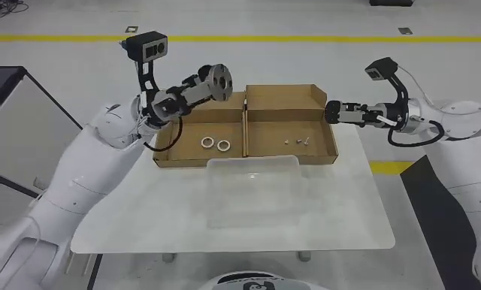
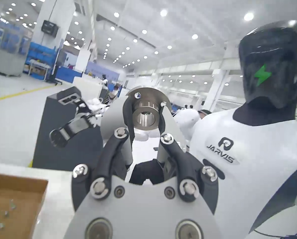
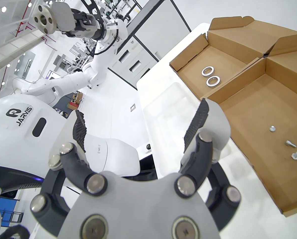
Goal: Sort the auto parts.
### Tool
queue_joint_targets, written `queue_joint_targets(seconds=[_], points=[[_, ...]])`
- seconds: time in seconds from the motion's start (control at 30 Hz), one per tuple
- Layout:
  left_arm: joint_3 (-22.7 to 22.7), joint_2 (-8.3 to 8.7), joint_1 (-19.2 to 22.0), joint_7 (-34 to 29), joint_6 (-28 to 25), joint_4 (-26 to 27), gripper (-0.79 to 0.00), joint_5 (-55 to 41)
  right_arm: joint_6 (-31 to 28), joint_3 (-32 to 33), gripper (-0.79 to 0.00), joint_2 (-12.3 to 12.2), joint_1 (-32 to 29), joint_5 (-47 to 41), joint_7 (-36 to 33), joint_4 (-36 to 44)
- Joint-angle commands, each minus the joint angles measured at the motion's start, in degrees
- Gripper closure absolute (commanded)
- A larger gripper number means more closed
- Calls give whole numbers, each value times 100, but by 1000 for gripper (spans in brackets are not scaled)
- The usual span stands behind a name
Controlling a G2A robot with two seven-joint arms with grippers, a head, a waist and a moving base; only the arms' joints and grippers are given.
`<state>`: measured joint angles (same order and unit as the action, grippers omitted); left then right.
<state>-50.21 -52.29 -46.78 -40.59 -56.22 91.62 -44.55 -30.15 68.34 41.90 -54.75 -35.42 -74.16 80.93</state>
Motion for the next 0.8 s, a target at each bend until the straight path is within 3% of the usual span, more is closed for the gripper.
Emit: queue_joint_targets(seconds=[0.0, 0.33, 0.57, 0.77], points=[[-3, -35, -7, -31, -130, 18, 0, -349, 0, 0, -785, 0, 0, 0, 0, 0], [-374, -321, -169, -570, -178, 431, 0, -2056, 0, 0, -785, 0, 0, 0, 0, 0], [-686, -563, -492, -571, -178, 911, 0, -2281, 0, 0, -785, 0, 0, 0, 0, 0], [-877, -781, -760, -571, -178, 976, 0, -2382, 0, 0, -785, 0, 0, 0, 0, 0]])
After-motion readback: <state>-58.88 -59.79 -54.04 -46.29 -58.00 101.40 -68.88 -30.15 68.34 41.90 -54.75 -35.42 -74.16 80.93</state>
